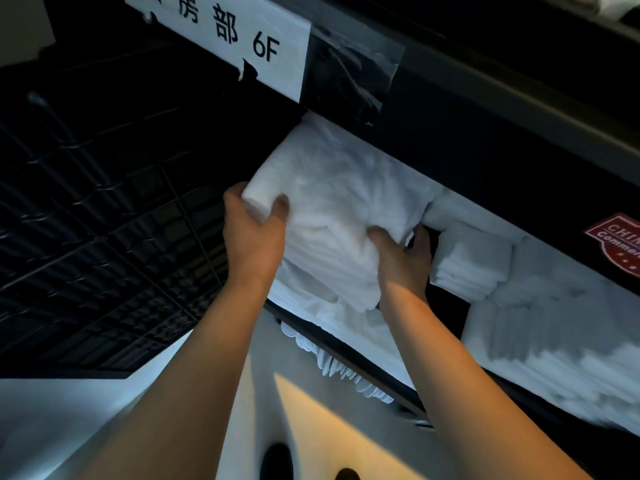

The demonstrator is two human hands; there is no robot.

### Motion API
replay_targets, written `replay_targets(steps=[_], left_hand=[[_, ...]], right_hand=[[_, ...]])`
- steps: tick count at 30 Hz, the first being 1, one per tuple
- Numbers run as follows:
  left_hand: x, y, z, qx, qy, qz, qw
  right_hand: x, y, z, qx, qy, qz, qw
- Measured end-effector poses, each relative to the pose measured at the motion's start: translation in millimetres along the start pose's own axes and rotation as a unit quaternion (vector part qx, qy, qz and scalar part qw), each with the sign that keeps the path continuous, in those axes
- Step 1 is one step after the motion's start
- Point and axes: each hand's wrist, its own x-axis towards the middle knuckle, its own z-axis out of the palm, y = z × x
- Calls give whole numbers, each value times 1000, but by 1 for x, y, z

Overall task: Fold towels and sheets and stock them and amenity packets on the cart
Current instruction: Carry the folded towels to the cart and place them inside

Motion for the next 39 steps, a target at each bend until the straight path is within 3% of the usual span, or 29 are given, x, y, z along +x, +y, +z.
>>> replay_targets(steps=[3, 5, 9, 11, 13, 15, 17, 19, 22, 25, 29, 35, 39], left_hand=[[7, 8, 9, -41, 2, 30, 999], [12, 6, 12, -39, 4, 34, 999], [13, -7, 8, -65, -1, -33, 997], [16, -6, 4, -100, 3, -72, 992], [12, -4, 2, -70, 17, -56, 996], [-1, -4, -4, 9, 46, 36, 998], [-12, -6, -11, 121, 59, 168, 977], [-14, -8, -12, 227, 15, 272, 935], [-1, -9, -13, 330, -60, 311, 889], [18, -14, -17, 390, -120, 284, 868], [24, -19, -17, 455, -135, 262, 841], [30, 7, -25, 454, -227, 174, 844], [12, 34, -50, 450, -204, 209, 844]], right_hand=[[5, -1, 3, -20, 22, -66, 997], [4, 3, 4, -20, 0, -51, 999], [1, 11, 1, -6, 12, 37, 999], [-3, 3, 4, -101, 38, 12, 994], [-14, -7, 4, -294, 62, -111, 947], [-28, -14, 6, -440, 46, -265, 856], [-34, -18, 18, -496, -29, -355, 792], [-26, -24, 35, -505, -122, -376, 767], [0, -35, 59, -510, -201, -360, 755], [25, -28, 57, -540, -195, -344, 743], [41, -15, 44, -518, -171, -338, 767], [44, -24, 49, -538, -186, -306, 763], [29, -38, 40, -551, -204, -301, 751]])
